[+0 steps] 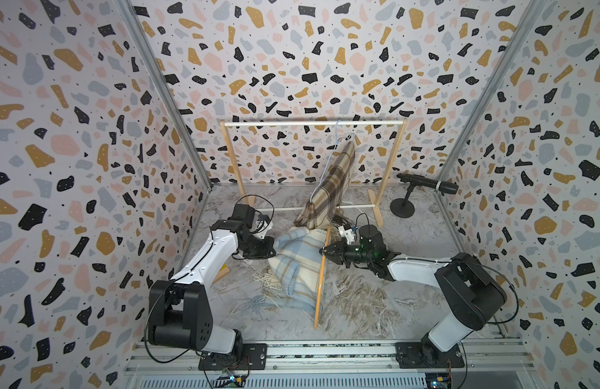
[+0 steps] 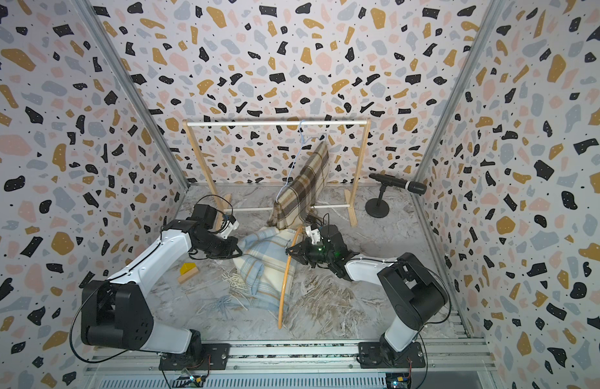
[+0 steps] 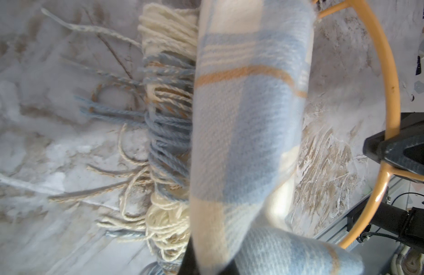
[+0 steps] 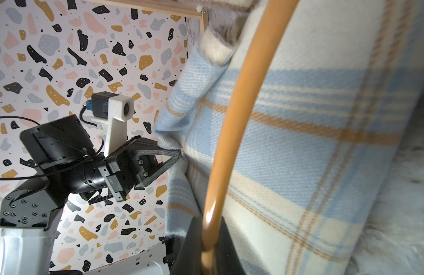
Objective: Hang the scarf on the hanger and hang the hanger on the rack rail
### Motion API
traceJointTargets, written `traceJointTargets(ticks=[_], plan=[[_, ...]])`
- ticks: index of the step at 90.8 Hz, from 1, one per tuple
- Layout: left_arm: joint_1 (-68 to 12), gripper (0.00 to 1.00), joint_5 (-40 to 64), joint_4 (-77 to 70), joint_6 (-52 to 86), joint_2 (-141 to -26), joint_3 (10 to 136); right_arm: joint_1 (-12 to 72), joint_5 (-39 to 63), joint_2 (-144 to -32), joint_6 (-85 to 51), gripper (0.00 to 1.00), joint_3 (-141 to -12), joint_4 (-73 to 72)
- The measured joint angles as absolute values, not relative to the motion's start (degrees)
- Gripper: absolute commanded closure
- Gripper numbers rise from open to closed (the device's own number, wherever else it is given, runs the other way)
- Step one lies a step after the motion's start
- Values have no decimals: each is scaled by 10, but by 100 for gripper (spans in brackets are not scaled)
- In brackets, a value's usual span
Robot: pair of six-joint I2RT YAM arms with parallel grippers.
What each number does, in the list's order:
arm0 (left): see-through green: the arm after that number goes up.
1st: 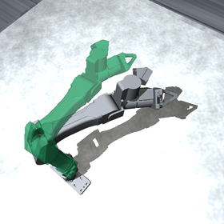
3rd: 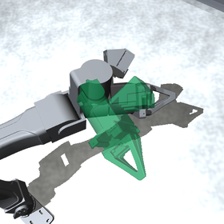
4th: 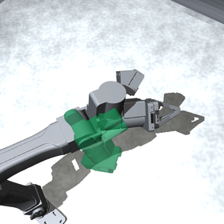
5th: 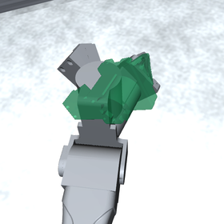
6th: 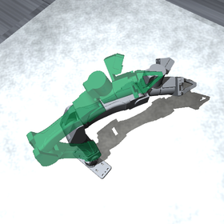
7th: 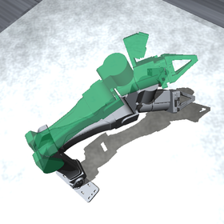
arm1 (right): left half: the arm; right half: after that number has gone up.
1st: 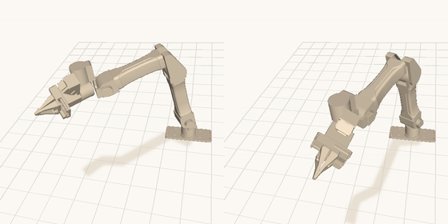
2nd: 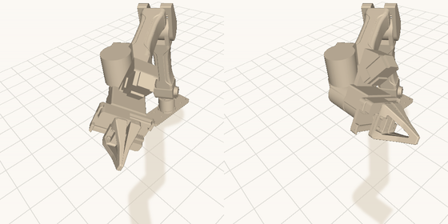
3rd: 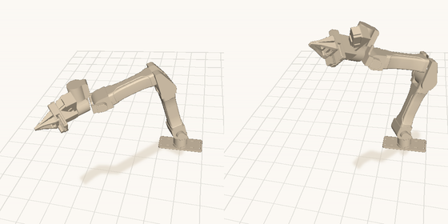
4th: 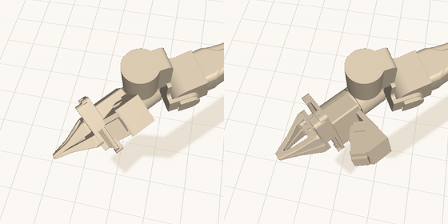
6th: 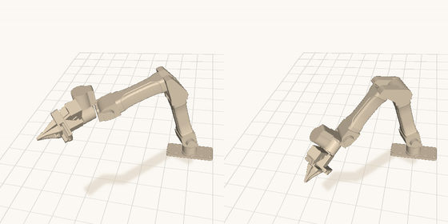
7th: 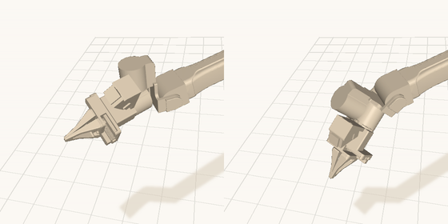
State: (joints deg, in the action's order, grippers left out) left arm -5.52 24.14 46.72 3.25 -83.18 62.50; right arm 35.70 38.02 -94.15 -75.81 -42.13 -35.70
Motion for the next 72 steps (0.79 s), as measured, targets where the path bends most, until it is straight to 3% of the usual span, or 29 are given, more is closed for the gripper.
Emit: traceJointTargets(ticks=[31,49,72], plan=[[-31,99,220,466,39,-815,620,355,394,-948,-767,100,-418,-375],[-20,98,220,461,39,-885,620,355,394,-931,-768,100,-419,-350],[-19,87,207,458,41,-929,620,354,394,-885,-770,100,-423,-296]])
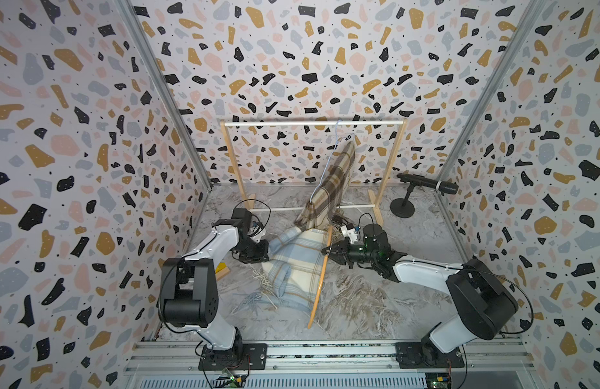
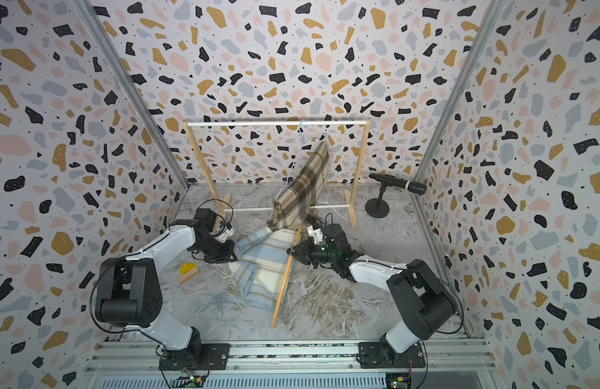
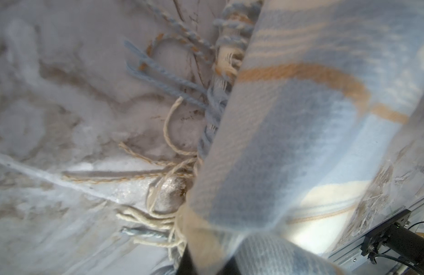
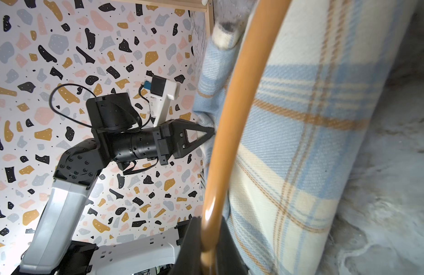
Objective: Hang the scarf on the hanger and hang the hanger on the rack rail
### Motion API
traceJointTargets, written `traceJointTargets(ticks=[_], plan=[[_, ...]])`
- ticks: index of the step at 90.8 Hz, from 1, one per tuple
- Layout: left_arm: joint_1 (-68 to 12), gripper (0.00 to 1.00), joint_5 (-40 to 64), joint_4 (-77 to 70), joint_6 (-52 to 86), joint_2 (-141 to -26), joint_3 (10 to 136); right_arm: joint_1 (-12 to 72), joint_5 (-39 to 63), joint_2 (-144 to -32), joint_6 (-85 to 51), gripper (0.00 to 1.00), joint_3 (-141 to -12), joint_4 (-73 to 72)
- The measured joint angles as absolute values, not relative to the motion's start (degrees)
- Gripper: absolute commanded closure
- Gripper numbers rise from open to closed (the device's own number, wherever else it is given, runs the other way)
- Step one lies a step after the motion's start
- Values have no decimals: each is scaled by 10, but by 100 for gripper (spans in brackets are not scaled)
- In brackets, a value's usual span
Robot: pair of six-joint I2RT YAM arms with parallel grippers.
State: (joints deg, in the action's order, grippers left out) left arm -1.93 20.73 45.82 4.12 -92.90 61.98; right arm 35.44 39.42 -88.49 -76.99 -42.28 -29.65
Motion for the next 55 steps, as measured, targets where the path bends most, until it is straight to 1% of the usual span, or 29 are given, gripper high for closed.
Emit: traceJointTargets(ticks=[7,14,17,38,49,55], plan=[[-19,81,194,458,42,-933,620,354,395,-874,-770,100,-425,-284],[-19,71,168,459,41,-933,620,354,394,-868,-770,100,-427,-274],[-17,70,154,458,43,-933,620,353,392,-865,-769,100,-427,-269],[-7,69,104,458,47,-921,620,341,390,-850,-783,100,-427,-239],[-7,68,113,452,56,-882,619,341,390,-830,-787,100,-436,-218],[-7,65,129,446,65,-850,618,341,390,-816,-786,100,-449,-195]])
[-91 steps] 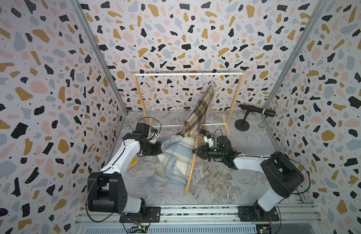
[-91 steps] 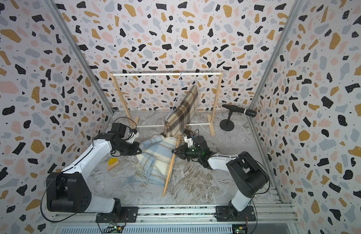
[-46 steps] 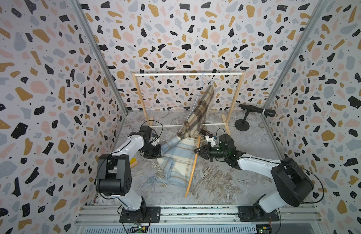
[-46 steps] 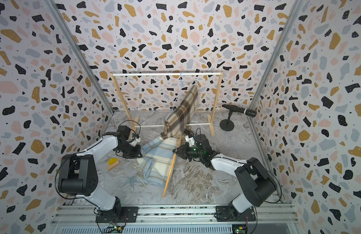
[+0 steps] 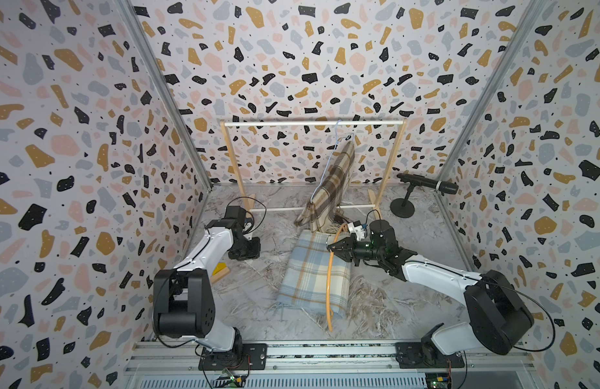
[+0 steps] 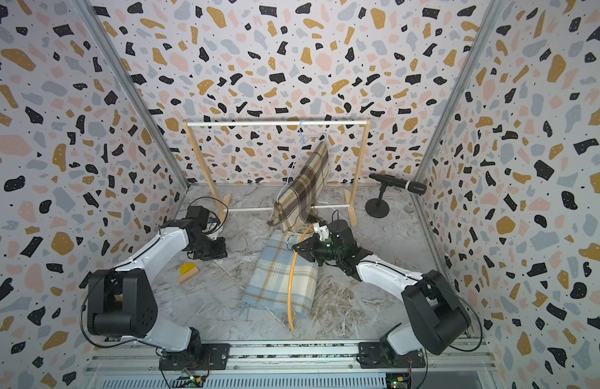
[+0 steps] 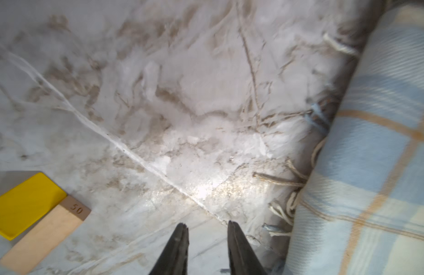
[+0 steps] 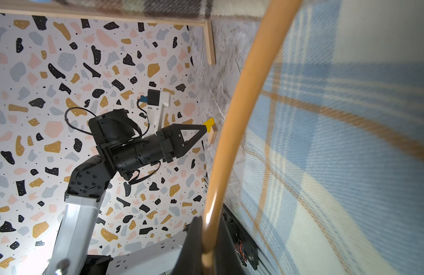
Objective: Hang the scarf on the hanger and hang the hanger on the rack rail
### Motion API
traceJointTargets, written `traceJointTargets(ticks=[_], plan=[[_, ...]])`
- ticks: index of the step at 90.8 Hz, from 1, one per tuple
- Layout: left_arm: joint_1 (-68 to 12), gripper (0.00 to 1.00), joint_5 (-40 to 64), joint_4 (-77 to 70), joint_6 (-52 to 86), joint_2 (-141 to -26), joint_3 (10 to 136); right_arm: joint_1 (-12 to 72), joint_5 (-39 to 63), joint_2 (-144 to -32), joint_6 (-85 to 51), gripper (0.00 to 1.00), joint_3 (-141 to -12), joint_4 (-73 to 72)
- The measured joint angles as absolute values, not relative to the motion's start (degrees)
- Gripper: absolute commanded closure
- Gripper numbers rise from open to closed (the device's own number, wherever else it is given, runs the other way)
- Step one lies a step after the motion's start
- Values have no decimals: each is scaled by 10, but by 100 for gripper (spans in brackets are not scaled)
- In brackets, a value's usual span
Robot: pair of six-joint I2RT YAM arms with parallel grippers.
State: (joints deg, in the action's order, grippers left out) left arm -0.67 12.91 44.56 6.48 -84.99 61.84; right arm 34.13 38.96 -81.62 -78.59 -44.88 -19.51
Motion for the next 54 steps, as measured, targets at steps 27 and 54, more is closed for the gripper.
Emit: traceJointTargets(ticks=[27,54], plan=[[-50,53,248,432,124,-706,619,322,390,-761,-769,100,-560,-65],[-165,42,300,354,232,-577,567,292,397,-763,-760,100,-627,-7]])
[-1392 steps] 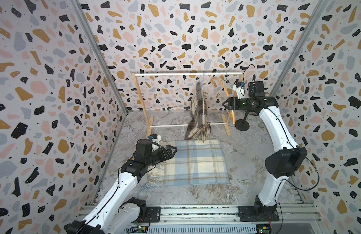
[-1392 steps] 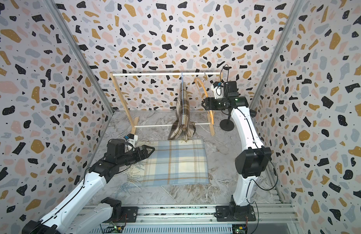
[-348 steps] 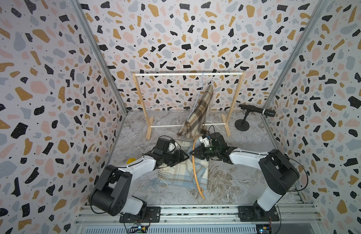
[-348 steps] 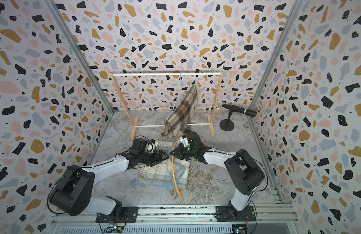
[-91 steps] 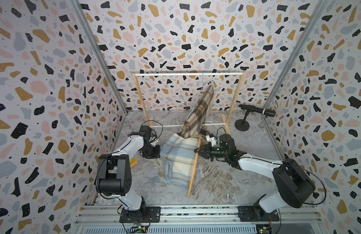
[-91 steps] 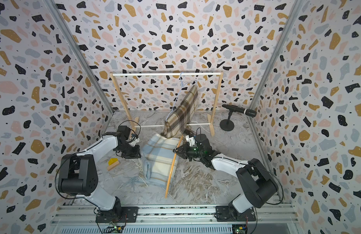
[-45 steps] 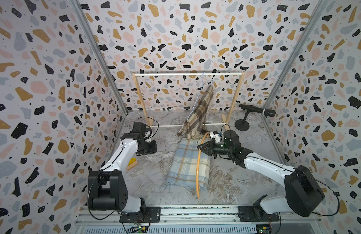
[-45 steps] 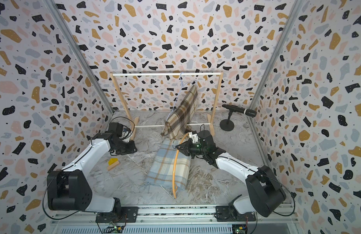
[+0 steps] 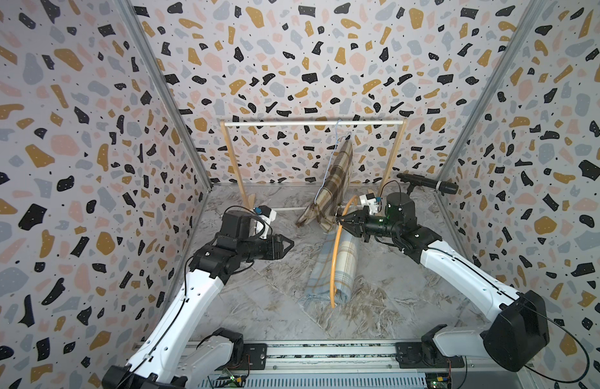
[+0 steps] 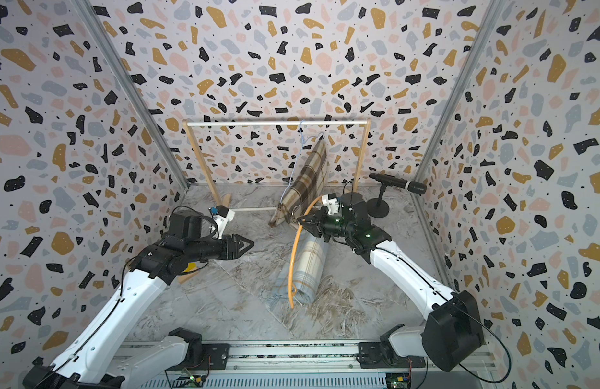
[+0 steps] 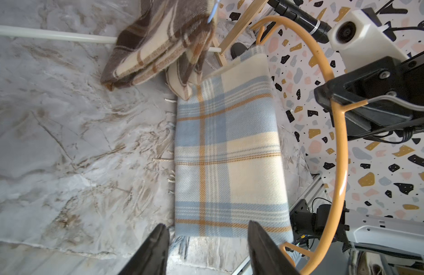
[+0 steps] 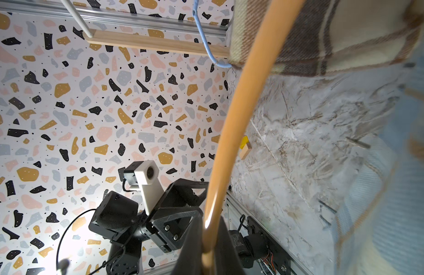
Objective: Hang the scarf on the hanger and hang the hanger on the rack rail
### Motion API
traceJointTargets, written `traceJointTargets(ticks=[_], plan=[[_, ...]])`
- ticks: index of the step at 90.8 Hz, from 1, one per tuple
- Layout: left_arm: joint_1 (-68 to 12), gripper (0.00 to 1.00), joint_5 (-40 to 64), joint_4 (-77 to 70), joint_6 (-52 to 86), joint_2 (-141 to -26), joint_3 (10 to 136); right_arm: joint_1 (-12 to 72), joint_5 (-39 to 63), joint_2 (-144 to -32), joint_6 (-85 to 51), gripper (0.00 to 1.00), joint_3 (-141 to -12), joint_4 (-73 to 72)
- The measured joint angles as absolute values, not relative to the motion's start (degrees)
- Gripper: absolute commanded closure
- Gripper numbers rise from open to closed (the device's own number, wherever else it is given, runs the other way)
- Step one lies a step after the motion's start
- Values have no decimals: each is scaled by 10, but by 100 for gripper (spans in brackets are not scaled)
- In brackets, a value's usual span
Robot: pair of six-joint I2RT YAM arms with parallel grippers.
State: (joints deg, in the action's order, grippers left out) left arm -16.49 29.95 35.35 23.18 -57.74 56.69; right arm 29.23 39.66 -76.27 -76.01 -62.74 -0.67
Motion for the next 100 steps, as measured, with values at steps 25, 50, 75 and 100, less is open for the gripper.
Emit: traceJointTargets(ticks=[25,50,75,100], plan=[[-202,42,267,331,281,-663,505,246,437,-752,-706,100,-612,28],[-283,41,223,278,290,-766,516,189,489,-700,-602,100,-499,66],[-325,43,209,222,294,-899,572,157,521,-696,-514,100,-449,100],[-328,44,236,181,294,-996,634,157,536,-696,-484,100,-446,105]])
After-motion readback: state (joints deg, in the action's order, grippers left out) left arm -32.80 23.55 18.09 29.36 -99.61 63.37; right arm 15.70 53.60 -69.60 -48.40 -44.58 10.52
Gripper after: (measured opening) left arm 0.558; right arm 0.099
